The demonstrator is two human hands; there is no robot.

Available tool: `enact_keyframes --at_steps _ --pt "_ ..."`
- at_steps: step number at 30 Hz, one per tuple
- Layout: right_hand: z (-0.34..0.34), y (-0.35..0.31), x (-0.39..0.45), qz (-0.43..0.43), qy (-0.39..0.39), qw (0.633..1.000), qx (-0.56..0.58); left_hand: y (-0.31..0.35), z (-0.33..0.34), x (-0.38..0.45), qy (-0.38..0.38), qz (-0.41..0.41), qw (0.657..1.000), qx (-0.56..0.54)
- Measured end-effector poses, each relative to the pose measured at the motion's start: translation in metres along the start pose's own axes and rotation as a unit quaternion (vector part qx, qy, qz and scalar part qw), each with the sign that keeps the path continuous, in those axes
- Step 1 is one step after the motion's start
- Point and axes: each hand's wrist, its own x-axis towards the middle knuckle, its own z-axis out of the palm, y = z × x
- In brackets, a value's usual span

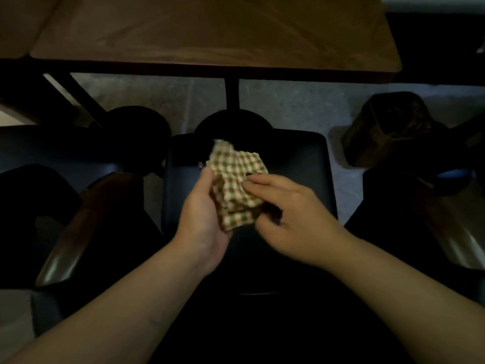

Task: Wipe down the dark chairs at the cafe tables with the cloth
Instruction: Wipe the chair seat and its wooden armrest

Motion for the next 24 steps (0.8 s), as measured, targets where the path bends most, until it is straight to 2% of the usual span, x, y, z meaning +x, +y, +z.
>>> enact_keyframes --at_steps 2,5,7,12,17,21,24 --pt "0.0 -0.001 -0.004 0.013 -0.042 0.999 -0.023 0.003 -0.004 0.0 -0.016 -0.03 0.999 0.014" --pt "-0.002 -0.003 -0.003 0.017 -0.081 0.989 -0.124 -0.001 -0.008 0.002 -0.048 -0.067 0.994 0.073" --pt "-0.004 -0.001 -0.001 0.036 -0.081 0.986 -0.142 -0.005 -0.01 0.006 -0.058 -0.089 0.989 0.098" --pt "-0.024 0.008 0.011 0.13 0.074 0.984 -0.099 -0.013 -0.018 0.014 -0.055 -0.105 0.98 0.162" --pt "-0.035 0.006 0.011 0.159 0.132 0.978 -0.042 -0.04 -0.006 0.018 -0.006 -0.114 0.963 0.243" --pt "-0.06 0.009 0.005 0.186 0.206 0.96 -0.024 -0.068 0.033 0.033 -0.066 -0.119 0.956 0.259" --pt "-0.089 0.015 -0.011 0.169 0.332 0.927 -0.041 -0.091 0.061 0.05 -0.101 -0.146 0.941 0.288"
